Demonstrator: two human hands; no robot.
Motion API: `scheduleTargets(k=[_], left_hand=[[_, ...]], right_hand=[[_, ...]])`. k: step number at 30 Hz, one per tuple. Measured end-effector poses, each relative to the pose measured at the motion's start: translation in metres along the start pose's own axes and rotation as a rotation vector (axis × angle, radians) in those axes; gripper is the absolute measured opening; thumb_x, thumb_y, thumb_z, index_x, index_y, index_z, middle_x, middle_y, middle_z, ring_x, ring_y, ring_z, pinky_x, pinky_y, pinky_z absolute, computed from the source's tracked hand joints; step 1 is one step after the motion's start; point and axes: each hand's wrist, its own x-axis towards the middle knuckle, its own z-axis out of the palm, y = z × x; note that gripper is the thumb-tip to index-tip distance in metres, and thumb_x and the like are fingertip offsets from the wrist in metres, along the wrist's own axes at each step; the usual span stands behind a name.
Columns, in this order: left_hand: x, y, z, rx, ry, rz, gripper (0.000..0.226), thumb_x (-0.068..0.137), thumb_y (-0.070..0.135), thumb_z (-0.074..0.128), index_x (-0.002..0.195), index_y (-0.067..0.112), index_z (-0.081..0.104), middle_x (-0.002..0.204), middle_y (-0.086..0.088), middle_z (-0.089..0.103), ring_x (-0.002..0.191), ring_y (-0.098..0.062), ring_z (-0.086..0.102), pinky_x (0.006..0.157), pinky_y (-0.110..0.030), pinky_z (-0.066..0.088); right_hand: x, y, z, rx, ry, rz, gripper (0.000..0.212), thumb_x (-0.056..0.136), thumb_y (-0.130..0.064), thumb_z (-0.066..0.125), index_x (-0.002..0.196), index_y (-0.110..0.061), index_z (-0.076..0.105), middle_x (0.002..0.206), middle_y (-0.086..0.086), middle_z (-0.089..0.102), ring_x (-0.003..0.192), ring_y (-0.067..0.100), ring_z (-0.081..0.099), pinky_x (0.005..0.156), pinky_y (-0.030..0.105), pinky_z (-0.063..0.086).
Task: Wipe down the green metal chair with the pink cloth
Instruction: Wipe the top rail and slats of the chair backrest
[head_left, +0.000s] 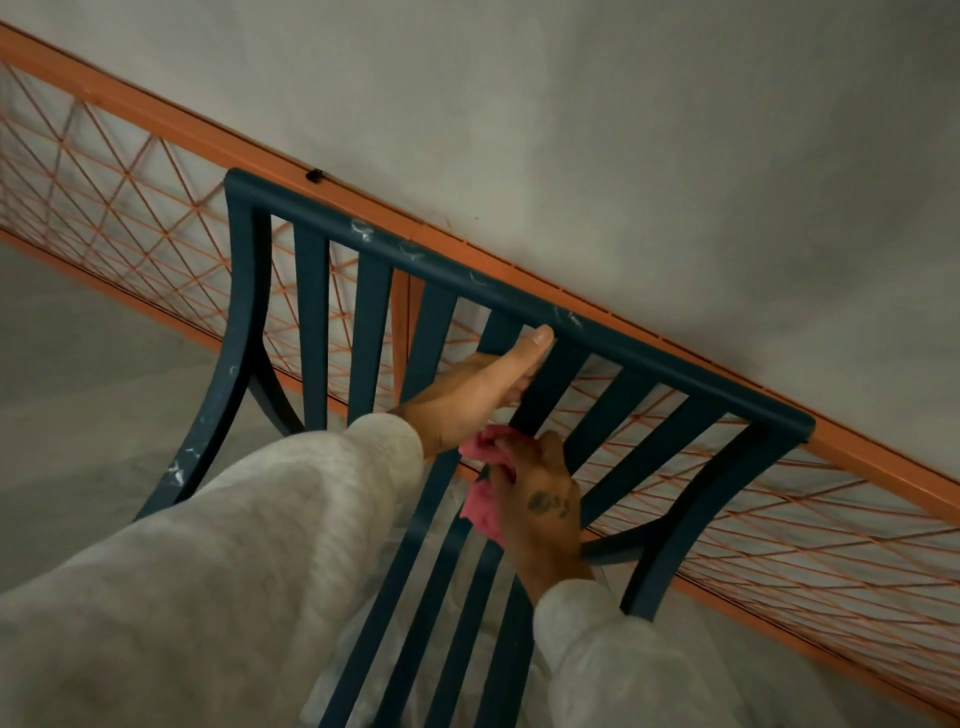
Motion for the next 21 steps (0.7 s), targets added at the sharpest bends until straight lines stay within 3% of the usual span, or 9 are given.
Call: scheduleTargets(k=[1, 3, 5, 8, 10, 11, 14, 18, 21], left_hand=[[-0.001, -0.002, 0.0, 0.004, 0.005, 0.011, 0.086, 0.06, 0.095, 0.034, 0.122, 0.039, 0.055, 0.138, 0.006, 0.054, 0.121, -0.007, 0.053, 0.114, -0.041, 0.032], [-0.008, -0.006, -0.002, 0.038, 0.004, 0.031, 0.082, 0.065, 0.093, 0.033, 0.123, 0.04, 0.055, 0.136, 0.009, 0.056, 0.122, -0.006, 0.052, 0.114, -0.041, 0.031], [-0.016, -0.011, -0.008, 0.08, 0.024, 0.068, 0.073, 0.073, 0.086, 0.036, 0.12, 0.037, 0.061, 0.127, 0.012, 0.063, 0.118, -0.003, 0.056, 0.111, -0.04, 0.035], [-0.023, -0.017, -0.02, 0.128, 0.261, 0.191, 0.034, 0.084, 0.054, 0.059, 0.097, 0.026, 0.073, 0.096, 0.008, 0.074, 0.095, -0.003, 0.067, 0.095, -0.035, 0.051], [-0.023, -0.019, -0.028, 0.205, 0.49, 0.269, 0.01, 0.087, 0.025, 0.064, 0.092, 0.021, 0.071, 0.085, 0.007, 0.073, 0.082, -0.002, 0.066, 0.085, -0.026, 0.055], [-0.024, -0.017, -0.03, 0.251, 0.55, 0.301, 0.01, 0.088, 0.018, 0.062, 0.095, 0.021, 0.068, 0.086, 0.008, 0.072, 0.081, -0.002, 0.066, 0.081, -0.019, 0.054], [-0.022, -0.014, -0.027, 0.322, 0.514, 0.378, 0.027, 0.089, 0.012, 0.061, 0.115, 0.019, 0.062, 0.103, 0.008, 0.069, 0.089, 0.001, 0.063, 0.081, -0.002, 0.046], [-0.01, -0.013, -0.019, 0.319, 0.526, 0.419, 0.027, 0.092, 0.017, 0.06, 0.119, 0.016, 0.061, 0.104, 0.002, 0.071, 0.096, -0.009, 0.066, 0.089, -0.023, 0.053], [-0.006, -0.014, -0.022, 0.379, 0.525, 0.404, 0.02, 0.095, 0.018, 0.056, 0.113, 0.014, 0.062, 0.098, -0.001, 0.071, 0.081, -0.009, 0.063, 0.077, -0.02, 0.052]], right_hand=[[-0.001, 0.002, 0.001, 0.01, -0.084, 0.026, 0.025, 0.09, -0.014, 0.065, 0.113, -0.024, 0.07, 0.098, -0.017, 0.038, 0.079, -0.009, 0.059, 0.066, -0.001, 0.042], [-0.003, 0.007, 0.002, -0.066, -0.228, 0.061, 0.033, 0.089, -0.012, 0.067, 0.12, -0.022, 0.067, 0.09, -0.027, 0.029, 0.11, 0.003, 0.053, 0.088, 0.012, 0.043], [-0.003, 0.01, -0.002, -0.074, -0.306, 0.118, 0.034, 0.092, -0.015, 0.064, 0.125, -0.023, 0.064, 0.097, -0.025, 0.035, 0.119, 0.015, 0.05, 0.099, 0.022, 0.039], [-0.001, 0.007, -0.013, 0.052, -0.294, 0.186, 0.031, 0.094, -0.022, 0.063, 0.124, -0.028, 0.065, 0.112, -0.004, 0.054, 0.109, 0.016, 0.056, 0.088, 0.014, 0.038], [0.005, -0.002, -0.035, 0.176, -0.177, 0.086, 0.034, 0.091, -0.025, 0.067, 0.119, -0.041, 0.06, 0.101, -0.009, 0.056, 0.096, 0.005, 0.058, 0.078, 0.008, 0.039], [0.008, -0.009, -0.05, 0.207, -0.121, 0.023, 0.037, 0.089, -0.026, 0.069, 0.119, -0.044, 0.058, 0.099, -0.016, 0.055, 0.094, -0.001, 0.057, 0.076, 0.007, 0.041], [0.02, -0.032, -0.102, 0.233, 0.02, -0.103, 0.035, 0.089, -0.027, 0.068, 0.12, -0.039, 0.059, 0.107, -0.029, 0.053, 0.1, -0.009, 0.053, 0.08, 0.009, 0.047], [0.042, -0.038, -0.151, 0.089, 0.08, -0.154, 0.024, 0.093, -0.022, 0.063, 0.109, -0.037, 0.057, 0.102, -0.027, 0.056, 0.091, -0.006, 0.056, 0.072, 0.004, 0.04], [0.048, -0.036, -0.147, -0.029, 0.115, -0.1, 0.026, 0.097, -0.02, 0.057, 0.107, -0.044, 0.059, 0.088, -0.028, 0.057, 0.074, -0.012, 0.056, 0.066, -0.002, 0.04]])
